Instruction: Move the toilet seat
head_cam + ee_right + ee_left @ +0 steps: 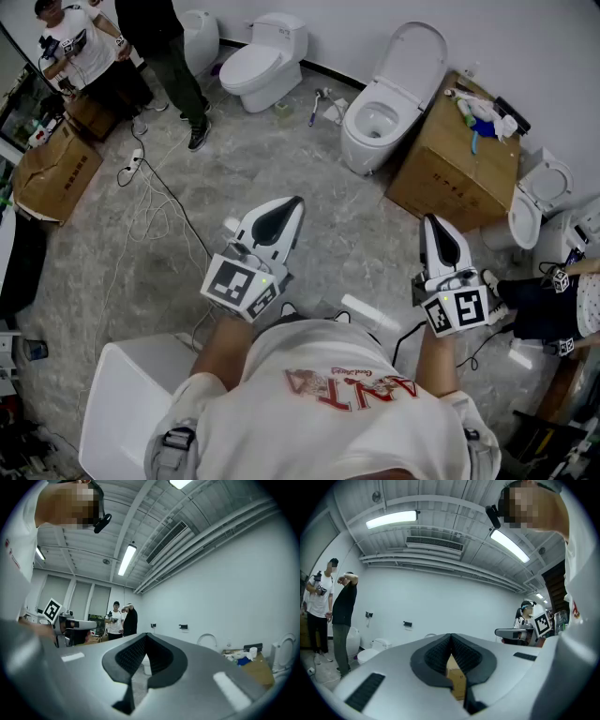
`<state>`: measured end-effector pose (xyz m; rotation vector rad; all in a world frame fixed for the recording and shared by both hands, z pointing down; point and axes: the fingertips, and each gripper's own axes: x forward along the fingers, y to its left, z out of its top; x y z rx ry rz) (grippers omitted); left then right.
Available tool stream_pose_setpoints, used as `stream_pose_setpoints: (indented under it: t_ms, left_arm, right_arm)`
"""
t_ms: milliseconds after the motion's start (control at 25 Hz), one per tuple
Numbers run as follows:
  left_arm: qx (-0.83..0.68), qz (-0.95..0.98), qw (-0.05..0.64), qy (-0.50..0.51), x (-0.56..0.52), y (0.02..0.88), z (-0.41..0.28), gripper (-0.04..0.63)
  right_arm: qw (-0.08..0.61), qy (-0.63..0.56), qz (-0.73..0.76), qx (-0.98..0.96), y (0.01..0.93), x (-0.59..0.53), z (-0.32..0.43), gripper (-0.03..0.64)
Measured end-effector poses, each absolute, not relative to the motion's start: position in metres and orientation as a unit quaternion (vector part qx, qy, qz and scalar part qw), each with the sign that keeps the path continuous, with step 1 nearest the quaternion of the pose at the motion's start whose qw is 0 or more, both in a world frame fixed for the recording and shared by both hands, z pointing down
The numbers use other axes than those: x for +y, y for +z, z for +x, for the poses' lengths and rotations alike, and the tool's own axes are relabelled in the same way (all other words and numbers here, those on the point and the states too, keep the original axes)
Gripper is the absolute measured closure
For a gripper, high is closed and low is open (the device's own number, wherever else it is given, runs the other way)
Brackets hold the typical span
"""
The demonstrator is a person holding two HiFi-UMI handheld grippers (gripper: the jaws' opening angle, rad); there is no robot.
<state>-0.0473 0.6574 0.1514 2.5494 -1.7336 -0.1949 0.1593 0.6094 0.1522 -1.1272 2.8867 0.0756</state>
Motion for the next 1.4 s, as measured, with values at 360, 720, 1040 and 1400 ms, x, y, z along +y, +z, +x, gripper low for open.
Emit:
stream_pose_setpoints:
  t_ms: [360,720,1040,1400]
  left_arm:
    - [-0.563,0.824,0.012,-0.066,0.661,0.139,-0.046,0.586]
    - [-0.561,0.825,0.017,-0.068,0.663,0.142,-0.054,0.586]
    - [-0.554,0.829,0.021,-0.071,0.668,0.145,-0.082,0.586]
    - [-0.537,0.84,0.041,-0.068,0.675,0.172,-0.12,0.586]
  right_arm:
    - [0.022,0.026,-0.364,0.931,0.149,0.606,0.159,0.615]
    - [0.025,0.049,-0.385,0.921,0.144,0.603,0.152,0.615]
    - [0.031,0.041,-0.398,0.916,0.141,0.606,0.13,0.615]
    - [0.021,0.023,-0.42,0.907,0.169,0.63,0.102,0.615]
